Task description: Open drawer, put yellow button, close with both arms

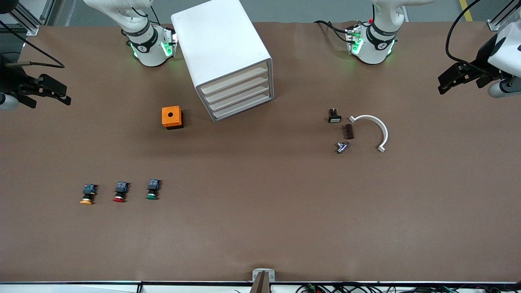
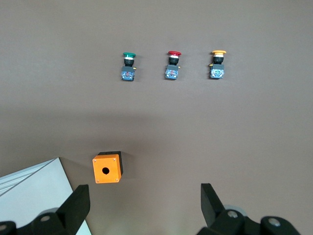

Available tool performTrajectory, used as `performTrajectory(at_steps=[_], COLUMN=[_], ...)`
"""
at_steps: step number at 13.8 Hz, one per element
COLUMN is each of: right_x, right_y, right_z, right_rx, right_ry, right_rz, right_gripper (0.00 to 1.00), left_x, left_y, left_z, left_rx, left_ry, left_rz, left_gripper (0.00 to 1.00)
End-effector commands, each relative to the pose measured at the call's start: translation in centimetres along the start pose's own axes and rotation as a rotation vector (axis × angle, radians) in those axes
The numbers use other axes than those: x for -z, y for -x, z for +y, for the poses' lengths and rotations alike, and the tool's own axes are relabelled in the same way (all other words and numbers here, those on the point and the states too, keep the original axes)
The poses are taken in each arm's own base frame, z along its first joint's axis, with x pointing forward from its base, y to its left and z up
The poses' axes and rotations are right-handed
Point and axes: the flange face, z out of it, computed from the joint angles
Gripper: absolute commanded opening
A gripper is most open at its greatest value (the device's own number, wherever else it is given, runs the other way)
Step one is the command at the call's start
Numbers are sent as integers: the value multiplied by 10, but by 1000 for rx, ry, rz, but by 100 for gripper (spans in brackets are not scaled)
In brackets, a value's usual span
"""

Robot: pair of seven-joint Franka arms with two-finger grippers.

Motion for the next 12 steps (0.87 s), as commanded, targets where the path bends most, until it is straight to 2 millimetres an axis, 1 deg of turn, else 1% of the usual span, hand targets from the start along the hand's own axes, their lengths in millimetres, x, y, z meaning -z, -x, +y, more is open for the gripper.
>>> performTrajectory(at_steps=[1, 3, 5, 7, 8, 10, 11, 12], right_x=[3, 3, 3, 3, 4, 10, -12, -40], right_y=[10, 10, 9, 9, 8, 6, -6, -25], right_z=[0, 0, 1, 2, 4, 16, 23, 31], right_rx=[7, 7, 7, 7, 4, -20, -38, -42], right_ry=[-12, -13, -8, 0, 4, 4, 6, 1], right_rz=[10, 9, 11, 15, 16, 22, -21, -71], right_gripper=[100, 100, 100, 100, 100, 100, 100, 100], left_x=[6, 6, -1, -16, -28, -52, -65, -79], left_y=[-2, -3, -13, -21, -27, -42, -50, -57], left_z=[-2, -4, -4, -1, 0, 9, 18, 25], left_rx=[-10, -7, -4, 7, 7, 66, 118, 180], left_ry=[2, 0, 2, -2, -3, 1, -3, -6], left_rz=[-8, -8, -19, -49, -72, -108, -119, -133], left_gripper=[100, 100, 100, 100, 100, 100, 100, 100])
